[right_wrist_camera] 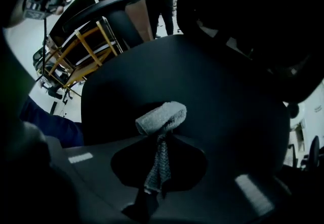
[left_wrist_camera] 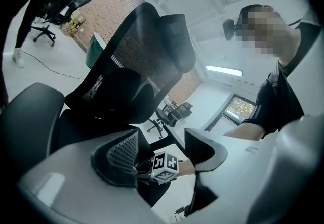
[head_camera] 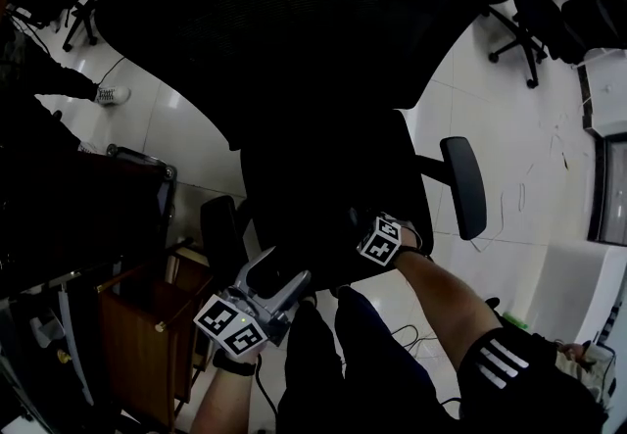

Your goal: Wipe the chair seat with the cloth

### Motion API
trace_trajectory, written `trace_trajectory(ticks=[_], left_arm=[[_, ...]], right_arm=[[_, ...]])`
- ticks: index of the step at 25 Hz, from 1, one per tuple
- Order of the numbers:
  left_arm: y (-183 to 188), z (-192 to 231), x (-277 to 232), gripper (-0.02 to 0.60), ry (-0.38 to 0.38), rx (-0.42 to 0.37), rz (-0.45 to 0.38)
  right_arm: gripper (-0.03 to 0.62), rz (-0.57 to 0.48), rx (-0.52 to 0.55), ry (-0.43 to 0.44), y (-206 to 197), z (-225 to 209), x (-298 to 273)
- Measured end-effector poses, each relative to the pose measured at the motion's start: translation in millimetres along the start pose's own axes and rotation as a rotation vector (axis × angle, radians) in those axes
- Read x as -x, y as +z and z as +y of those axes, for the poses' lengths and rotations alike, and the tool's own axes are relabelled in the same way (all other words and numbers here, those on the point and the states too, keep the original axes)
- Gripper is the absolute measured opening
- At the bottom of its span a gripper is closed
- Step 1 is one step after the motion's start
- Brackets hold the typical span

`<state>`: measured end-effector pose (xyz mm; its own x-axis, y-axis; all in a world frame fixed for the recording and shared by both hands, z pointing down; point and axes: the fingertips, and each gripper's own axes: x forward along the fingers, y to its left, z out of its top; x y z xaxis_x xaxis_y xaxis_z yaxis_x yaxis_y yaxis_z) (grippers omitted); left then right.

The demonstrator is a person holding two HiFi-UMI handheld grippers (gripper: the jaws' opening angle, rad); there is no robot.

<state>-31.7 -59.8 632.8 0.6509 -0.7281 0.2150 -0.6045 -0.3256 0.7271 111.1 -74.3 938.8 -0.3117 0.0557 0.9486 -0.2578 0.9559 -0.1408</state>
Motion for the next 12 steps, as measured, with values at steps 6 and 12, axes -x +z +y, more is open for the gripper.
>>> trace_trajectory(ticks=[6,12], left_arm=[[-0.7,-6.1,-3.2,0.311,-0.021,-0.005,0.013],[-2.4,-9.0,1.4,0.311,-0.018,-0.003,0.014]], right_arm=[[0.028,0.068,-0.091,-0.117,-68.2,-64.0,40.1],[0.028,0.009,-0.141,-0.145,-33.3,-51.7,41.8]])
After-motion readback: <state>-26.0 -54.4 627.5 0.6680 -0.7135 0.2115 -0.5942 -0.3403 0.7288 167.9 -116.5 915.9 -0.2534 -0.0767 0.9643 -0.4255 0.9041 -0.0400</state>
